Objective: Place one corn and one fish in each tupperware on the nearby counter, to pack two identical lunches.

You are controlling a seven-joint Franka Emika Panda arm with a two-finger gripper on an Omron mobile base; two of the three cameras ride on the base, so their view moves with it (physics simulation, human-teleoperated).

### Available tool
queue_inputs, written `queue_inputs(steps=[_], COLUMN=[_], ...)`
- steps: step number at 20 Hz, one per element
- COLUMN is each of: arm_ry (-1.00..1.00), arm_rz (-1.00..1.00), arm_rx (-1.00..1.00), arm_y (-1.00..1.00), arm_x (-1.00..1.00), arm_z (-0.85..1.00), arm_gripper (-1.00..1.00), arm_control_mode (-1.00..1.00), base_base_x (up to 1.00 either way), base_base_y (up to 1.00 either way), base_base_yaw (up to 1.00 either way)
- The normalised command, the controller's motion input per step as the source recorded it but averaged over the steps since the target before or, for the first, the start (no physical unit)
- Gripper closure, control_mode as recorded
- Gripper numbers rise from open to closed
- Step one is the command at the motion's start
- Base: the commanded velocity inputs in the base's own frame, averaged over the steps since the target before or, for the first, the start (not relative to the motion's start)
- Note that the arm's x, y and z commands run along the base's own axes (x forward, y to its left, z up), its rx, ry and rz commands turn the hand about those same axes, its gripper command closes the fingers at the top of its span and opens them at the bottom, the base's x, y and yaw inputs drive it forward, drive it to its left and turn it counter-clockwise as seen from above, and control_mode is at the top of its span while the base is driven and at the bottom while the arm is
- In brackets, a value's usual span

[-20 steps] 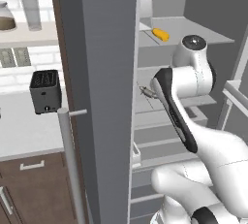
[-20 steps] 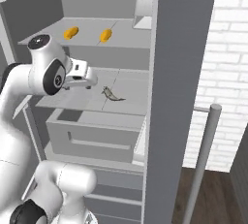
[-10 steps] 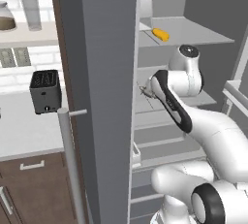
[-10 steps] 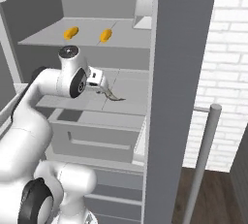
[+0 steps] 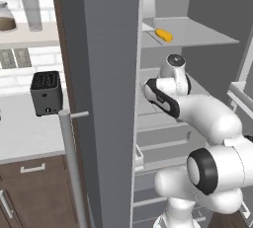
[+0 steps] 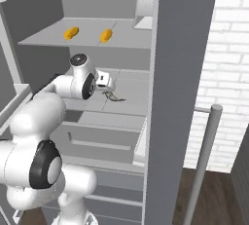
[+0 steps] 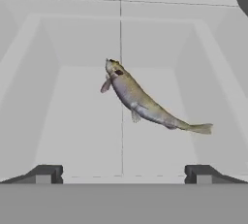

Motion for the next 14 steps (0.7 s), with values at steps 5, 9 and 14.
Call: queue_inputs(steps=[5, 9, 14], arm_ry=[0.02, 0.07, 0.00], arm_rz=[0.01, 0.00, 0.01], arm_rx=[-0.04, -0.07, -0.05], arm_y=[-0.17, 0.00, -0.04], arm_x=[0.57, 0.43, 0.43], arm_z=[-0.45, -0.44, -0.34], arm_gripper=[-1.00, -1.00, -1.00], arm_control_mode=[-1.00, -1.00, -1.00], base_base_x=[0.00, 0.00, 0.00], base_base_y=[0.00, 0.00, 0.00], base_base_yaw=[0.00, 0.00, 0.00])
